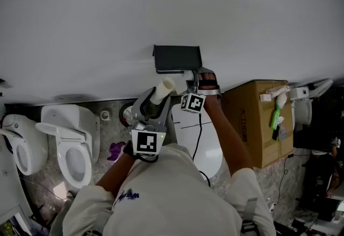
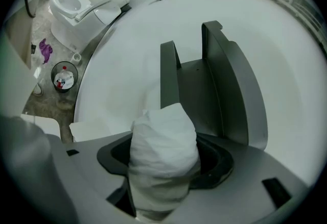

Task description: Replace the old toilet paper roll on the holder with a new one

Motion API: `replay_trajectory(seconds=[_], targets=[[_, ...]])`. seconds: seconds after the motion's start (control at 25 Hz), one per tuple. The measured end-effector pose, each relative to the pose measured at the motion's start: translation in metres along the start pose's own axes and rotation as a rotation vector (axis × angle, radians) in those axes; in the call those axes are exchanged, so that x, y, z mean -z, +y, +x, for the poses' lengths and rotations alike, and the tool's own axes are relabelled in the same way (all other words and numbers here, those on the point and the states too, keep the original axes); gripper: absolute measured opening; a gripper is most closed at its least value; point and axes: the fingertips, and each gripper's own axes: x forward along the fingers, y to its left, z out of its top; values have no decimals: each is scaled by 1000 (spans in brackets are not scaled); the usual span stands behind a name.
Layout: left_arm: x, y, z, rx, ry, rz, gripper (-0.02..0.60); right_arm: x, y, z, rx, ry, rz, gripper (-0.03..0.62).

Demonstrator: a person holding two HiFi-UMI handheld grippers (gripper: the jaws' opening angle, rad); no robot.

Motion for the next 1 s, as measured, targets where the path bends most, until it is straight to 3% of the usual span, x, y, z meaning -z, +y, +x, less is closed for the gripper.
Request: replay_trajectory(seconds=[0.4, 1.0], targets=[[6, 12, 1, -18, 12, -16, 182, -8, -1, 2, 0, -27, 24, 293], [15, 27, -2, -38, 30, -30, 182, -25, -2, -2, -18, -50, -49, 291]])
